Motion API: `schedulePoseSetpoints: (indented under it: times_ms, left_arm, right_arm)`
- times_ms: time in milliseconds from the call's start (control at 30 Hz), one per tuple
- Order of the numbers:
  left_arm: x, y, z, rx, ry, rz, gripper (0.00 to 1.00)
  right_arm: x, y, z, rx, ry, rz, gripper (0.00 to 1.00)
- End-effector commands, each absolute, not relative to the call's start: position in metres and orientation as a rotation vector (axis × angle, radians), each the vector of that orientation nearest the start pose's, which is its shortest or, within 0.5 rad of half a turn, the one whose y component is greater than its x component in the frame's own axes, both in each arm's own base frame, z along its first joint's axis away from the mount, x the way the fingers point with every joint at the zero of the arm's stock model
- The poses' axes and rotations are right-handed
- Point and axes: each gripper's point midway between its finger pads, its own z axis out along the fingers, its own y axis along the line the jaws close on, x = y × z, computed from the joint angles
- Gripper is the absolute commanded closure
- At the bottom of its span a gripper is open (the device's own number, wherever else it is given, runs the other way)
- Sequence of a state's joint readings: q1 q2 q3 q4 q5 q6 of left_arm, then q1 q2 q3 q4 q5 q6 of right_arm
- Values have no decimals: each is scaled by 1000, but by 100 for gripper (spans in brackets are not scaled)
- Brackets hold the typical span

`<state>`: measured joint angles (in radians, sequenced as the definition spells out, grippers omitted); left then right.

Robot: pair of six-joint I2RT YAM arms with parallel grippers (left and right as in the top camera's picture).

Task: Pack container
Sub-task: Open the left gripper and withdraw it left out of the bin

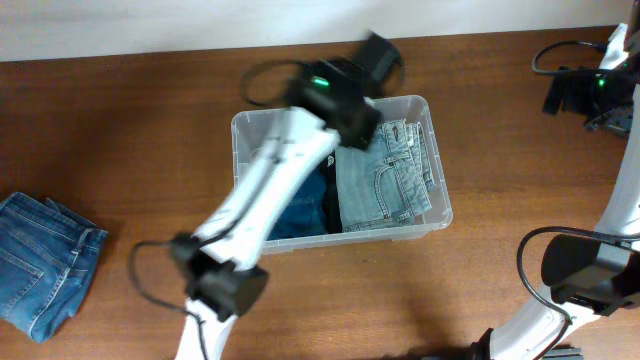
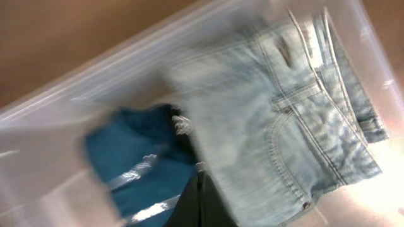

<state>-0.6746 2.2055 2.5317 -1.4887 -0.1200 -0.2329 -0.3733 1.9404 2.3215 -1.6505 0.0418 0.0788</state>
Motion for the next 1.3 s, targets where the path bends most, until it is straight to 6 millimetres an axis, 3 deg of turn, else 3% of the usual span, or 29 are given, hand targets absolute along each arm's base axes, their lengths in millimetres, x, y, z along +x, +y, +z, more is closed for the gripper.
schedulePoseSetpoints:
  times_ms: [0, 133, 200, 300, 533, 633, 833, 967, 1000, 1133, 1233, 1267]
  left_arm:
    - [404, -200, 322, 240, 2533, -45, 99]
    - [405, -115, 341, 9, 2541, 64, 89]
    - [402, -61, 342, -141, 2568, 124, 37]
    - [405, -10, 340, -309, 2571, 148, 16]
    - [392, 98, 331, -664, 2553, 208, 14]
    - [377, 128, 331, -782, 2533, 186, 13]
    - [301, 180, 340, -1058, 2459, 209, 13]
    - [273, 195, 336, -1158, 2373, 181, 13]
    - [265, 201, 331, -1189, 2346, 181, 8]
    - [246, 223, 293, -1323, 2304, 209, 8]
    - [223, 245, 243, -1494, 2311, 260, 4]
    - [209, 255, 212, -1578, 2322, 261, 3]
  right_arm:
    - [362, -152, 276, 653, 2762, -140, 1]
    - [362, -152, 276, 653, 2762, -140, 2]
    - [362, -152, 276, 653, 2762, -140, 2]
    - [362, -152, 276, 653, 2762, -140, 2]
    - [362, -152, 276, 653, 2762, -140, 1]
    - [362, -152, 276, 653, 2762, -140, 2]
    - [362, -152, 276, 653, 2762, -140, 2]
    - [362, -152, 276, 653, 2762, -140, 1]
    - [362, -152, 276, 653, 2762, -140, 1]
    - [362, -152, 276, 653, 2762, -140, 1]
    - [362, -152, 276, 653, 2762, -140, 2]
    - [362, -152, 276, 653, 2762, -140, 2]
